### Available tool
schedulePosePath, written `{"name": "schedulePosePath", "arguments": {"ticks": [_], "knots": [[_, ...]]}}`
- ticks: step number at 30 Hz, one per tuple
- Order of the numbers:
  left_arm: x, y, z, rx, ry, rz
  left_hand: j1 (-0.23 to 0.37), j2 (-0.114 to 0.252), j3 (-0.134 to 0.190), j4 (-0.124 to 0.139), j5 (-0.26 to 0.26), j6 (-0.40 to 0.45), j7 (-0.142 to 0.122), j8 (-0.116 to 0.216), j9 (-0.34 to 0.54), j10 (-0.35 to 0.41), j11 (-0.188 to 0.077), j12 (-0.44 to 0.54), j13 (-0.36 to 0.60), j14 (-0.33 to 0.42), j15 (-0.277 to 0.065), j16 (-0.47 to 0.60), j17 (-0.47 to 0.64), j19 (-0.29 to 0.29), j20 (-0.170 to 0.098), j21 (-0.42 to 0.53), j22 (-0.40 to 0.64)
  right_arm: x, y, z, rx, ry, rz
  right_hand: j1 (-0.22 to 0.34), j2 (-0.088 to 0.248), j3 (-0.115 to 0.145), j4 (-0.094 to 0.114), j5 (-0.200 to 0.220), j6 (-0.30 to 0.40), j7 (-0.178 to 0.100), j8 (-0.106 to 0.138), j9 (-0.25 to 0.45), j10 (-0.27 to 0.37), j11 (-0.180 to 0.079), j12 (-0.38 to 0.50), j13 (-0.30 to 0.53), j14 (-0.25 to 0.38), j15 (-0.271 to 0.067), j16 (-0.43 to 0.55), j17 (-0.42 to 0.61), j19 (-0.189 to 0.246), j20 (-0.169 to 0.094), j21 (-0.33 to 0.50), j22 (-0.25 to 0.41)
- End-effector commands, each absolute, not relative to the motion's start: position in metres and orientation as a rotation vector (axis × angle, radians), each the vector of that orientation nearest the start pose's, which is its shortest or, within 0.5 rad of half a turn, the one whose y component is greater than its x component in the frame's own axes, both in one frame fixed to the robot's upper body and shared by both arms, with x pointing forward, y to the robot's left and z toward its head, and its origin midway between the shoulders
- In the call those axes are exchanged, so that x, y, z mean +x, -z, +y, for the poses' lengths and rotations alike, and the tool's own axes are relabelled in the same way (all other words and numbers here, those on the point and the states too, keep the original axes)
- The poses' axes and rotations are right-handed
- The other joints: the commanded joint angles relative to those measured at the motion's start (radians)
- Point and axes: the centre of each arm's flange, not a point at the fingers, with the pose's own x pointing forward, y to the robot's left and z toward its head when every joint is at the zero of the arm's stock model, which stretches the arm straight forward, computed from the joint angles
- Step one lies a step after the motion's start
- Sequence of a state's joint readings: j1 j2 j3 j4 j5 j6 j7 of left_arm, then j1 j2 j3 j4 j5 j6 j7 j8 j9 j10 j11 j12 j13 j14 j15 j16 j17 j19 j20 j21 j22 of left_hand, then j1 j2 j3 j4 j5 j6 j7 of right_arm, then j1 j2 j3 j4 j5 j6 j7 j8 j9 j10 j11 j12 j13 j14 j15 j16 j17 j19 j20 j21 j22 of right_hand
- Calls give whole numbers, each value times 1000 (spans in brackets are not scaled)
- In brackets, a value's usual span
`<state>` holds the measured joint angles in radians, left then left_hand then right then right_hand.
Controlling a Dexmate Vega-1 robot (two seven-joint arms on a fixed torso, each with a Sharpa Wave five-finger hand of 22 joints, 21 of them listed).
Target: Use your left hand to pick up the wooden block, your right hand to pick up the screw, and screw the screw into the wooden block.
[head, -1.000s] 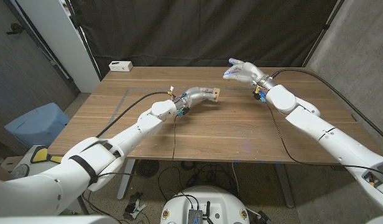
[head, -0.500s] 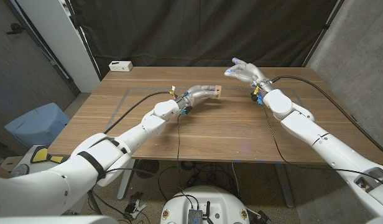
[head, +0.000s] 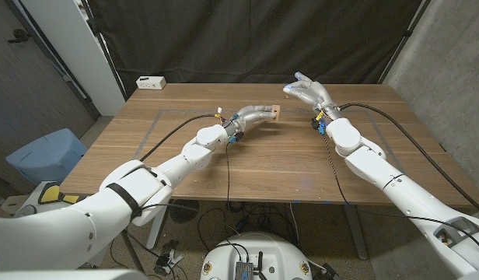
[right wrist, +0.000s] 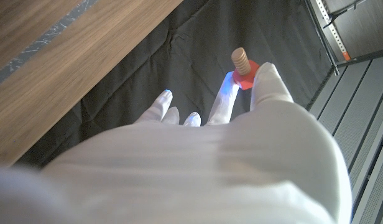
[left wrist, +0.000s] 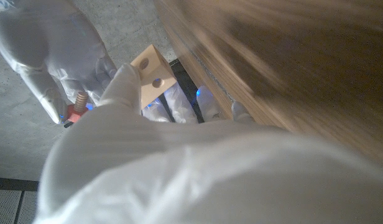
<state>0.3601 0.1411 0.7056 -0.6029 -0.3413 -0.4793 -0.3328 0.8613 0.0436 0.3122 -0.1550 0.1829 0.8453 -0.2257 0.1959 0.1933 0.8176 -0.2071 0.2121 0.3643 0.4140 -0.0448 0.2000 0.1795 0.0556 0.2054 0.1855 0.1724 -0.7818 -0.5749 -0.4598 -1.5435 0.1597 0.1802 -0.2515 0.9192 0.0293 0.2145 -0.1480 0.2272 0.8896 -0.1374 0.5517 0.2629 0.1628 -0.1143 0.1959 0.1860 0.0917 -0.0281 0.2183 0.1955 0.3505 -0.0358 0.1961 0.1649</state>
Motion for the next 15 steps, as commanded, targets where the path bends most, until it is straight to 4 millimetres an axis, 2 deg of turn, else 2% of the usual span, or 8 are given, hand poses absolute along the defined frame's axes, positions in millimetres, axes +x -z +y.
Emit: {"name": "schedulePosePath", "arguments": {"ticks": [1, 15], "knots": [[712, -7, 78, 388, 653, -582, 1, 7, 2, 6, 9, 46, 1, 5, 3, 5, -1, 0, 1, 6, -36, 4, 1, 4, 3, 6, 2, 618, -34, -226, -290, 12, -829, 6, 4, 3, 0, -6, 15, -1, 7, 0, 10, 4, 2, 3, 15, -1, 5, 1, 11, 0, 4, 6], [712, -9, 69, 373, 653, -589, 0, 8, 2, 6, 10, 46, 1, 5, 3, 5, -1, 1, 3, 6, -33, 3, 1, 4, 3, 6, 2, 625, -20, -219, -205, 49, -850, 7, 7, 2, 1, -11, 20, 1, 7, -6, 18, 0, 3, 3, 20, -5, 5, 2, 12, -1, 2, 6]]}}
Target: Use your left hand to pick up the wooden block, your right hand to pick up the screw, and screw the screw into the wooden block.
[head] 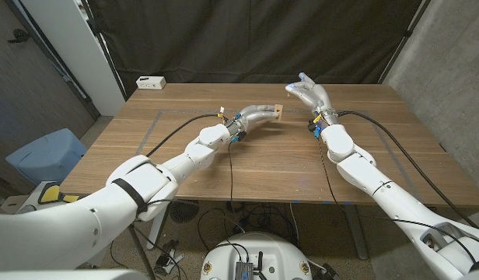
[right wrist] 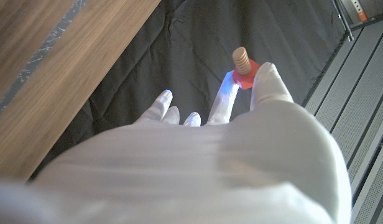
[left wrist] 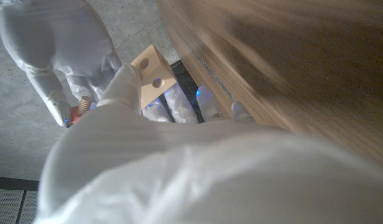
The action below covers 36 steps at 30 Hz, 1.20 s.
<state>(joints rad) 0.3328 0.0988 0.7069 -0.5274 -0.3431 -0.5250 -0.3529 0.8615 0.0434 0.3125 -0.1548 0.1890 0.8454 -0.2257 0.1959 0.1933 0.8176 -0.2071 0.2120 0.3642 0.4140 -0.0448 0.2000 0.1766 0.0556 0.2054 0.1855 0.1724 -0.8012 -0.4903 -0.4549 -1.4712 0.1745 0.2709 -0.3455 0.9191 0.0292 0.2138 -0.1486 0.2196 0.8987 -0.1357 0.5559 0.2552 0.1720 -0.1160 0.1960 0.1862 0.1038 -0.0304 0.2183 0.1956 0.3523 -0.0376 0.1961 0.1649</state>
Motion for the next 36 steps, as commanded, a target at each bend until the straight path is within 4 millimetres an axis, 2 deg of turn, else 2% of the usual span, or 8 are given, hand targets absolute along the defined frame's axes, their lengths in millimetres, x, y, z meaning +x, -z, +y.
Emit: {"name": "schedulePosePath", "arguments": {"ticks": [1, 15, 36], "knots": [[712, -9, 68, 371, 654, -590, -1, 8, 2, 5, 4, 47, 1, 6, 3, 5, -1, 1, 2, 6, -34, 3, 3, 5, 3, 6, 2, 626, -19, -219, -198, 50, -854, 7, 7, 3, 2, -4, 12, 1, 3, 1, 9, 2, 3, 3, 9, -3, 5, 2, 10, 1, 2, 6], [709, -5, 67, 329, 651, -598, -2, 8, 2, 6, 3, 45, 1, 4, 3, 5, -1, 0, 1, 5, -32, 3, 4, 4, 5, 6, 2, 633, -10, -213, -128, 111, -906, 10, 12, 3, 2, -8, 14, -3, 2, -5, 9, 0, 1, 3, 5, -10, 2, 2, 6, -6, -1, 6], [713, -3, 62, 310, 652, -562, -7, 9, 2, 7, 4, 40, 2, 3, 3, 5, 0, 1, 3, 3, -27, 2, 4, 1, 6, 5, 2, 638, -7, -204, -137, 196, -962, 12, 17, 2, 3, -13, 26, 3, 4, -14, 16, -6, 2, 4, 10, -19, 2, 3, 6, -17, -2, 6]]}}
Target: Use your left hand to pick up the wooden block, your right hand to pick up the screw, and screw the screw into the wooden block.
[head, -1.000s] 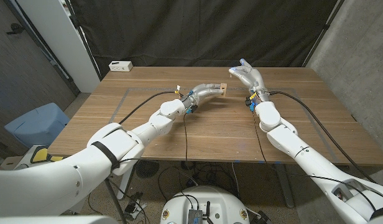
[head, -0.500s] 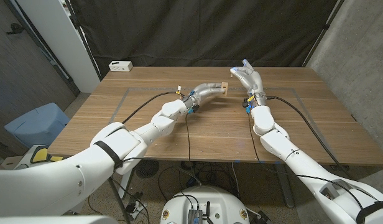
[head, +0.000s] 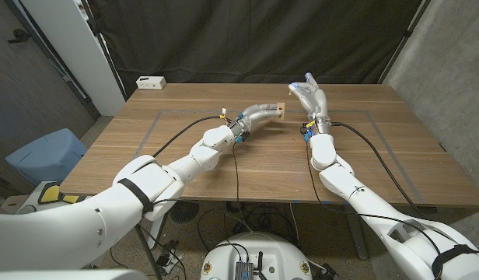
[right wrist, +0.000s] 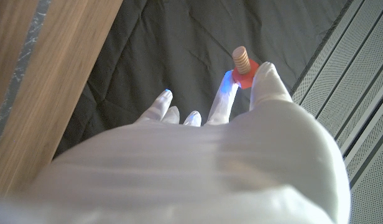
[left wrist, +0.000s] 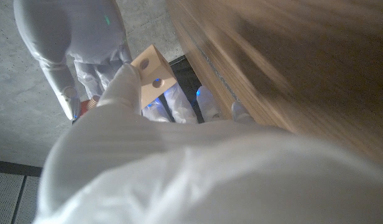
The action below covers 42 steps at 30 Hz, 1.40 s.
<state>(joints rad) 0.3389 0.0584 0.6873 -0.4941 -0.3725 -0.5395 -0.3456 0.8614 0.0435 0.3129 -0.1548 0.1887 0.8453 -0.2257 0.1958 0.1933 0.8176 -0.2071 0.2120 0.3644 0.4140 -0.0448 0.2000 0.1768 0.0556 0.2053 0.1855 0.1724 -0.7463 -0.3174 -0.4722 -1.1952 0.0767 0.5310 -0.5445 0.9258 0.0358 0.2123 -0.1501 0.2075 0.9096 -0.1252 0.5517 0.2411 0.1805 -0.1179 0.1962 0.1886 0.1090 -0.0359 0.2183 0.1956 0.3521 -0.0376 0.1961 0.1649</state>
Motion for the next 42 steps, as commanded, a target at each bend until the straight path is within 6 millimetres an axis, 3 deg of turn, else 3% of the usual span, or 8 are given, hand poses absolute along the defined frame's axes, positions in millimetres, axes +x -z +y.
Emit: {"name": "schedulePosePath", "arguments": {"ticks": [1, 42], "knots": [[713, -2, 62, 310, 653, -560, -6, 9, 2, 7, 4, 39, 2, 3, 3, 5, 0, 1, 2, 4, -28, 2, 3, 1, 6, 5, 2, 638, -7, -204, -136, 195, -963, 5, 10, 4, 4, -1, 15, -9, 8, 0, 8, -4, 2, 1, 5, -14, 2, 3, 7, -18, -2, 6], [714, -5, 58, 306, 670, -541, -16, 8, 4, 7, 4, 32, 2, 3, 3, 1, 3, 1, 1, 4, -21, 2, 3, 1, 6, 6, 2, 642, 2, -185, -160, 145, -947, 31, 17, 9, -7, -6, -5, -21, 4, -2, -11, -11, -6, 2, -9, -10, -7, 2, -6, -19, -6, 6]]}}
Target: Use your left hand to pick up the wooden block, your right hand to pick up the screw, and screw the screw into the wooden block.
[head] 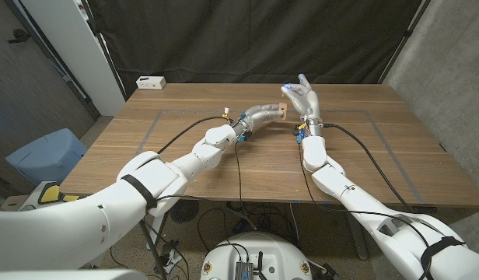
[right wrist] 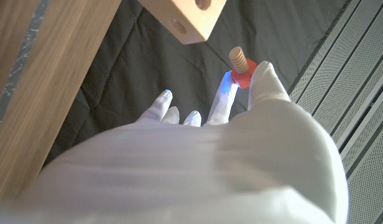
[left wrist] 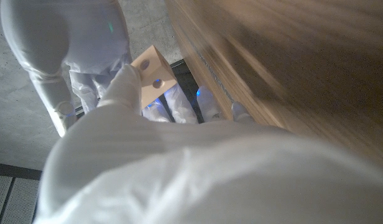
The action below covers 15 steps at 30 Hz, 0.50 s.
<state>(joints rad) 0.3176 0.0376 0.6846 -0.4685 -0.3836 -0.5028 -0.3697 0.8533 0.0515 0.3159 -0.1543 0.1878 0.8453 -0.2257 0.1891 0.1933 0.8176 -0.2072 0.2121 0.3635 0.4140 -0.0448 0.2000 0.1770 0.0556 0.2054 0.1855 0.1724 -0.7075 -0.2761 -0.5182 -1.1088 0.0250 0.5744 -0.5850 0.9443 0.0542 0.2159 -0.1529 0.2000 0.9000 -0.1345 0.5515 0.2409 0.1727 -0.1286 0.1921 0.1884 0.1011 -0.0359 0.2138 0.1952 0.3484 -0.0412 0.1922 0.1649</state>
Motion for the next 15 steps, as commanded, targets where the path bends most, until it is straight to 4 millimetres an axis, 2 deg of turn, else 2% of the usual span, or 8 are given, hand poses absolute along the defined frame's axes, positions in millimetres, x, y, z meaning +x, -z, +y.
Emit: {"name": "schedulePosePath", "arguments": {"ticks": [1, 15], "knots": [[714, -5, 58, 305, 671, -540, -8, 0, 1, 6, 5, 32, 2, 10, 3, 1, 3, 1, 2, 5, -22, 3, 3, 1, 6, 6, 2, 642, 2, -185, -161, 144, -945, 14, -2, 6, -4, 1, 6, -13, 4, -2, -2, 1, -2, 2, -1, -10, -2, 3, -3, -16, -2, 6], [712, -4, 52, 303, 681, -542, -10, 1, 2, 5, 6, 30, 2, 10, 3, 0, 7, 1, 2, 4, -20, 2, 3, 1, 6, 6, 2, 643, 6, -188, -160, 139, -938, 22, 1, 8, -5, -1, 12, -14, 9, -1, -3, -1, -1, 2, -2, -14, -3, 3, -4, -21, -2, 6]]}}
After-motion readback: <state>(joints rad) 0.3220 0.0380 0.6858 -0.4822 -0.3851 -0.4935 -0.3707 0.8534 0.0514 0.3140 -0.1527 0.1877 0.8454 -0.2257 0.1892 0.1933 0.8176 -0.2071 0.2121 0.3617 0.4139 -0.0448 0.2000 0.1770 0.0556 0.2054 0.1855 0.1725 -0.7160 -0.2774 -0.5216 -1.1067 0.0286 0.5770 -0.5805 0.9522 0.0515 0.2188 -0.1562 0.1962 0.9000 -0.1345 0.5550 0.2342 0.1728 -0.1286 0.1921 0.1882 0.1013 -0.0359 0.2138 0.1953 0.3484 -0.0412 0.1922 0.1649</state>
